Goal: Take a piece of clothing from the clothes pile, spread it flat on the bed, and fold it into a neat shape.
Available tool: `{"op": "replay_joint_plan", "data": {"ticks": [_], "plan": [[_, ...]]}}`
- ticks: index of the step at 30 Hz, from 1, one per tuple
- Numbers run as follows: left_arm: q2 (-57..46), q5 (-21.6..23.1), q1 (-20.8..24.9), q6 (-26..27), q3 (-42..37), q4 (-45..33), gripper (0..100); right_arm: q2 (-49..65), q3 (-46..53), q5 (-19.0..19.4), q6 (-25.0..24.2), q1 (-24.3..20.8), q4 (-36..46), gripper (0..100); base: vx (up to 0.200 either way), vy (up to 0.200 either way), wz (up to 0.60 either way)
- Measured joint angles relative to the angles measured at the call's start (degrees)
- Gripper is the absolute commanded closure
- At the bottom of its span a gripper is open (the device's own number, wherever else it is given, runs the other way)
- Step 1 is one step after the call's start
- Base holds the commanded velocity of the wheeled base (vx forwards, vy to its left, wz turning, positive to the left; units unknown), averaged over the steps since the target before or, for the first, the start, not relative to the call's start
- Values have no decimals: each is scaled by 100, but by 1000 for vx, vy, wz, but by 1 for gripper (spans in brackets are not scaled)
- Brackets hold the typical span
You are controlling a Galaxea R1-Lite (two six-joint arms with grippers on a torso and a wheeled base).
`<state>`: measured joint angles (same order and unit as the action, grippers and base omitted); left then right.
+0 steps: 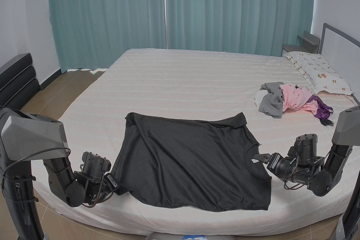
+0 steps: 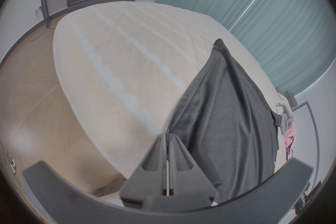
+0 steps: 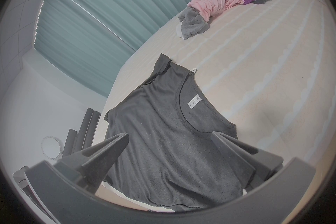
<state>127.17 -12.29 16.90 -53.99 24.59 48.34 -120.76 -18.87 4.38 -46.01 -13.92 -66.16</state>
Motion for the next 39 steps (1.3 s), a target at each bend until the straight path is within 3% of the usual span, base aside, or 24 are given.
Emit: {"op": "replay_joint_plan", "data": {"ticks": [12,23,24,39], "plan": [[-606,-11,-288,588,-594,-6,100,-272,107,-105,66,-13,101,0,0,0,0],[-914,-9,-502,746,-889,-2,100,-675,162,-447,411,67,299,0,0,0,0],[-940,-9,-511,757,-907,-2,100,-713,154,-447,416,72,301,100,0,0,0],[-1036,15,-629,848,-891,2,100,-1126,-362,-440,468,246,235,100,0,0,0]]}}
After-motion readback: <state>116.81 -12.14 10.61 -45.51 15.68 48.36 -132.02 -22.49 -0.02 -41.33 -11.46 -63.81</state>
